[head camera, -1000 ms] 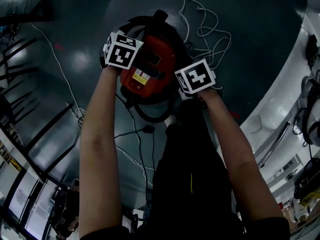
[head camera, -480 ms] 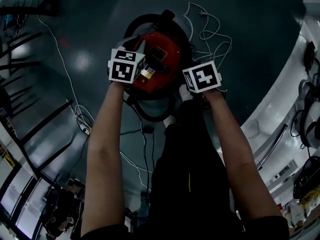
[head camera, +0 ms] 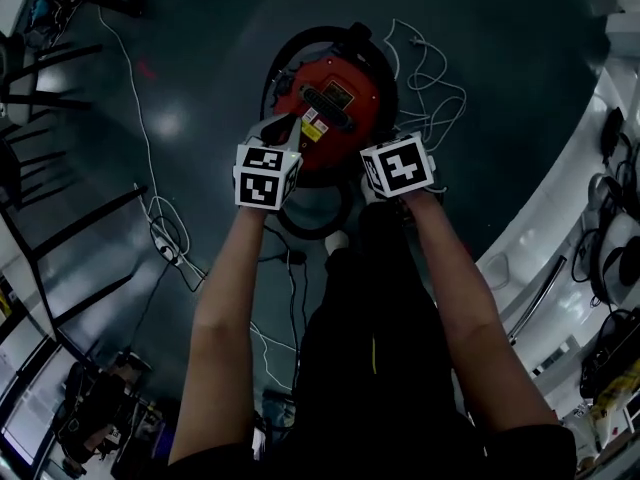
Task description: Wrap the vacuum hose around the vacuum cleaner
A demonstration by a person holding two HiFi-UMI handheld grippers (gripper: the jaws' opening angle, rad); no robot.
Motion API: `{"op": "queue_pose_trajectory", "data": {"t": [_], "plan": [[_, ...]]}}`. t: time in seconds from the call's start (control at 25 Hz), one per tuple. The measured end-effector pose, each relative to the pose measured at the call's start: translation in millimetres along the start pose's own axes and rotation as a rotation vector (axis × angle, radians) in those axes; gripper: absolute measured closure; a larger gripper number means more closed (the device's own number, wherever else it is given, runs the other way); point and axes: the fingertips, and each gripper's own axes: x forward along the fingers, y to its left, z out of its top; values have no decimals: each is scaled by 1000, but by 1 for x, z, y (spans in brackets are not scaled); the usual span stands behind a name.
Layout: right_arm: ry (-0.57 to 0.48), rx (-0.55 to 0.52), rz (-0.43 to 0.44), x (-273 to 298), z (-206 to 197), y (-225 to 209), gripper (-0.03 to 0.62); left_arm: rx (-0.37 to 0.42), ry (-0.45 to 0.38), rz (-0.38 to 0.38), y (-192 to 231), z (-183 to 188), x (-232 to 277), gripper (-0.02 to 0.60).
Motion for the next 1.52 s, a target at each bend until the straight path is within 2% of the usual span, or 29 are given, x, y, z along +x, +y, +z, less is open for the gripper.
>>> {"op": "queue_pose_trajectory", "data": {"t": [0.2,0.52,0.72,1.08,1.28,1.52], "plan": [[-45,-16,3,-15,3,27,599,-164,-33,15,-9,-22,-40,566],[-169,5,-29,-51,8,58,599,-350,-94,73,-30,-51,-96,571],[-279,27,-54,-81,11,75,599,-426,-119,127,-43,-62,-131,571],[-331,2,-46,-119,-1,116,599,-491,-85,132,-67,-85,-176,571],[-316,17,-60,-130,-18,125,600,-486,-56,122,-73,-90,-196,571],[-310,34,-58,-140,-31,133,599,-497,-65,113,-77,-87,-214,571]]}}
